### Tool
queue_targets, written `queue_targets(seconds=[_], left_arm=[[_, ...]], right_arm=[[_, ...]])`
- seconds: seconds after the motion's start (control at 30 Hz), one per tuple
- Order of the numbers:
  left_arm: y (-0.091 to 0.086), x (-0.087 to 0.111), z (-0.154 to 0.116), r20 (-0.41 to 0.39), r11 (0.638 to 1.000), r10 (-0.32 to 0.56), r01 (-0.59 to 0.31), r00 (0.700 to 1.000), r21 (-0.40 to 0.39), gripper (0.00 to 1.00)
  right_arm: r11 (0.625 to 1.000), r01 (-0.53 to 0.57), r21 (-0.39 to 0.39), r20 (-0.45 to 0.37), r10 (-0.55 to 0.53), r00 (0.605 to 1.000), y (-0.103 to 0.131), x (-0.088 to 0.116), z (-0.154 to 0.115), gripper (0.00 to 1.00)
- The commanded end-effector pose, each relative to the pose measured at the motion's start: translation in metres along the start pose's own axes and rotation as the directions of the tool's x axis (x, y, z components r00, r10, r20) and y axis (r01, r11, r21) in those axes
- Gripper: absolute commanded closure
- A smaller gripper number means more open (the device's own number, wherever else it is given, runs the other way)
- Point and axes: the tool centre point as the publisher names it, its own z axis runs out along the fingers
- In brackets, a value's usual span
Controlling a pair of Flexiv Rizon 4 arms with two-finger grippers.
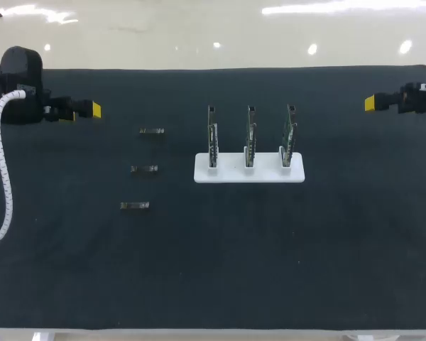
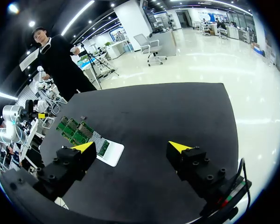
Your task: Pick up the optical module with the left hand, and insert it into the network port with the right hand.
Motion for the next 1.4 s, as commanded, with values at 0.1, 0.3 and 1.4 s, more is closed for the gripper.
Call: queue_targets(seconds=[0.1,0.3,1.4], left_arm=[[0.0,-0.001,0.0,-0.003,1.0,0.0,0.0,1.0,-0.001,0.0],[0.0,-0.001,0.0,-0.003,1.0,0.0,0.0,1.0,-0.001,0.0],[0.0,-0.001,0.0,-0.003,1.0,0.0,0.0,1.0,-0.001,0.0]], right_arm=[[1.0,0.004,-0.01,-0.025,-0.004,1.0,0.0,-0.002,-0.003,0.0],[0.953,0.282,-0.108,-0.131,-0.295,0.946,-0.002,-0.025,-0.015,0.0],[0.781,0.567,-0.262,-0.022,-0.592,0.805,0.075,-0.049,0.002,0.0]])
